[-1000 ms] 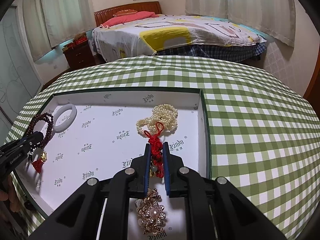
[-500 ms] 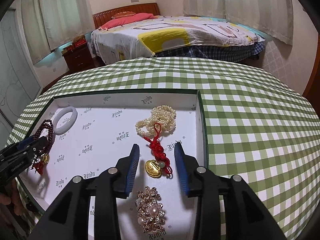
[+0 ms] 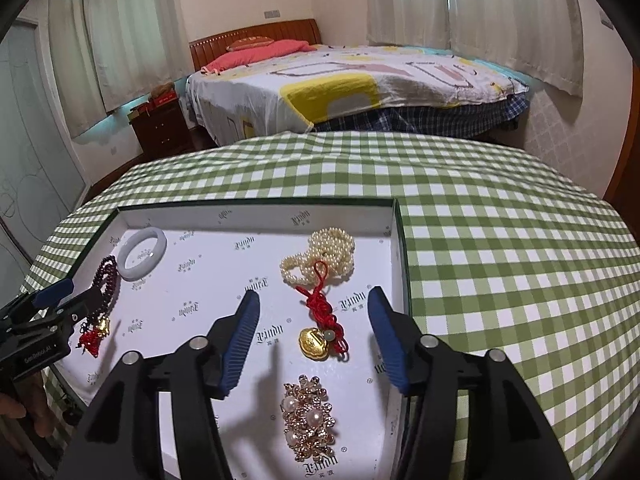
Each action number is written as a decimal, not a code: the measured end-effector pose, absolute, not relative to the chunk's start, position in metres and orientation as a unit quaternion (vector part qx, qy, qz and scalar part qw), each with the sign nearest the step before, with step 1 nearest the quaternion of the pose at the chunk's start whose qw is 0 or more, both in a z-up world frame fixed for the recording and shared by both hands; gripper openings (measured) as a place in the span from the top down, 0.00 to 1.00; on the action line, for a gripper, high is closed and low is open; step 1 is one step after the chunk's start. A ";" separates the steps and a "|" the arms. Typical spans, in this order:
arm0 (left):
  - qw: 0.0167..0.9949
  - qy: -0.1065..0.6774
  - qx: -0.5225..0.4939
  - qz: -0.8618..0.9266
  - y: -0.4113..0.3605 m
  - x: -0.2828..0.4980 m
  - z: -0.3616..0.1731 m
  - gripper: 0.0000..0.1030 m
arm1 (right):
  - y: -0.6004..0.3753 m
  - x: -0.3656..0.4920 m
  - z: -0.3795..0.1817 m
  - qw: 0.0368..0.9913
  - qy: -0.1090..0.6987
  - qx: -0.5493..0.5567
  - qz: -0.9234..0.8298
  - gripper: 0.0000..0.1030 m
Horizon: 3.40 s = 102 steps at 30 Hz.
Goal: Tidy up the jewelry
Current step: 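Withdraw both tools from the box toward the remaining jewelry, then grasp the black cord pendant with the left tool while the right tool reaches the gold chain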
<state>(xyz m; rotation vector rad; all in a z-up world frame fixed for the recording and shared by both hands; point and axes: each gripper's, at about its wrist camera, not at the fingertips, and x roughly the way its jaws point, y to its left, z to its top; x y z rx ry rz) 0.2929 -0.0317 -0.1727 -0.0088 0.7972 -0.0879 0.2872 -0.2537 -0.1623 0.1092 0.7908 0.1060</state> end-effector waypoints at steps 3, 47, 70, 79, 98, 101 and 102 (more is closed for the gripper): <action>0.924 0.380 -0.008 -0.042 -0.030 0.288 -0.167 0.23 | -0.253 0.285 -0.157 0.923 0.378 0.052 0.052 0.43; 0.938 0.342 0.007 -0.058 -0.034 0.164 -0.161 0.31 | -0.268 0.173 -0.151 0.932 0.355 0.060 0.038 0.40; 0.903 0.413 0.014 -0.120 -0.047 0.168 -0.193 0.78 | -0.266 0.168 -0.165 0.928 0.365 0.068 0.041 0.40; 0.901 0.420 -0.001 -0.110 -0.044 0.181 -0.191 0.70 | -0.266 0.166 -0.167 0.927 0.366 0.069 0.042 0.40; 0.918 0.390 0.011 -0.069 -0.024 0.166 -0.179 0.81 | -0.259 0.161 -0.173 0.921 0.380 0.061 0.053 0.40; 0.919 0.389 0.003 -0.059 -0.017 0.166 -0.178 0.81 | -0.251 0.161 -0.174 0.920 0.383 0.056 0.061 0.40; 0.920 0.389 0.002 -0.057 -0.015 0.167 -0.178 0.81 | -0.248 0.162 -0.174 0.919 0.384 0.053 0.064 0.41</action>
